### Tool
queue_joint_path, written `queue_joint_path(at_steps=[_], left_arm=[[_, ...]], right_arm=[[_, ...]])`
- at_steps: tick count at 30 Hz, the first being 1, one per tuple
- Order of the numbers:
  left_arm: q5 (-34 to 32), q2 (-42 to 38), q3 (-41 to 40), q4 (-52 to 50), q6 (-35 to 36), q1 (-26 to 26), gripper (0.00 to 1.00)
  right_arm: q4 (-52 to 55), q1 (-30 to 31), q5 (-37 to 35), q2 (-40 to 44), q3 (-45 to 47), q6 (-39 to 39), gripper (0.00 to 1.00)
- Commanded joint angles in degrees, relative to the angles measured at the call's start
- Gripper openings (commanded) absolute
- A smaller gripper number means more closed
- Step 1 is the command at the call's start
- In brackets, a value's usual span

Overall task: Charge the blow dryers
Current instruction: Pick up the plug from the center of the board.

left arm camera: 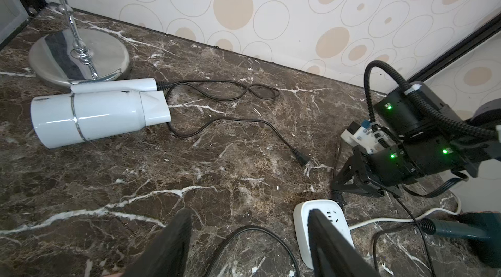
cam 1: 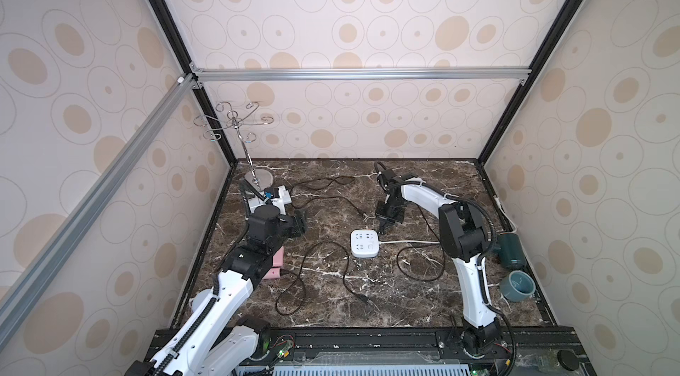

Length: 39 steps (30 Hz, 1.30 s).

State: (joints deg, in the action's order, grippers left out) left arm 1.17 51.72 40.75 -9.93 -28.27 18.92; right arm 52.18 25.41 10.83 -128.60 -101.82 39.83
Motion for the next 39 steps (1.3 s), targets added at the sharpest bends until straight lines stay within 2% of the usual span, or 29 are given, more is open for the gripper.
queue_joint_path(at_steps=[1, 5, 7, 10, 14, 18, 23, 26, 32, 39], left_arm=[[0.3, 1.2, 2.0, -1.8, 1.2, 0.3, 0.68], [7.0, 4.4, 3.4, -1.6, -0.2, 0.4, 0.60], [12.0, 6.5, 3.3, 1.0, -2.2, 0.5, 0.55], [17.5, 9.9, 2.7, 6.2, -5.6, 1.9, 0.48], [15.2, 14.4, 4.5, 8.6, -5.7, 7.0, 0.48], [14.6, 19.2, 6.1, 13.9, -5.2, 13.5, 0.58], [19.1, 25.9, 7.9, 25.1, -7.2, 19.9, 0.59], [20.2, 29.3, 9.6, 28.8, -7.2, 21.9, 0.59], [20.1, 35.6, 14.6, 27.3, -6.5, 23.3, 0.63], [20.7, 38.5, 16.6, 27.2, -6.3, 24.0, 0.57]], right_arm=[[-1.0, 0.6, -0.8, 1.4, 4.1, -0.1, 0.05], [-4.4, 0.4, 0.1, 7.4, 5.9, -1.7, 0.03], [-5.6, 0.3, 0.1, 10.9, 7.0, -2.5, 0.00], [-8.5, -0.2, -0.6, 17.2, 10.4, -2.8, 0.00], [-13.7, -2.1, 3.1, 25.1, 16.0, -0.7, 0.00], [-15.9, -2.3, 7.9, 30.3, 21.4, 1.7, 0.00], [-19.7, -2.2, 10.9, 36.7, 29.1, 4.6, 0.00], [-20.4, -2.2, 9.9, 40.2, 31.3, 4.6, 0.00], [-21.9, -1.8, 9.1, 44.6, 33.0, 4.3, 0.00], [-23.5, -0.8, 9.2, 45.7, 34.4, 5.0, 0.00]])
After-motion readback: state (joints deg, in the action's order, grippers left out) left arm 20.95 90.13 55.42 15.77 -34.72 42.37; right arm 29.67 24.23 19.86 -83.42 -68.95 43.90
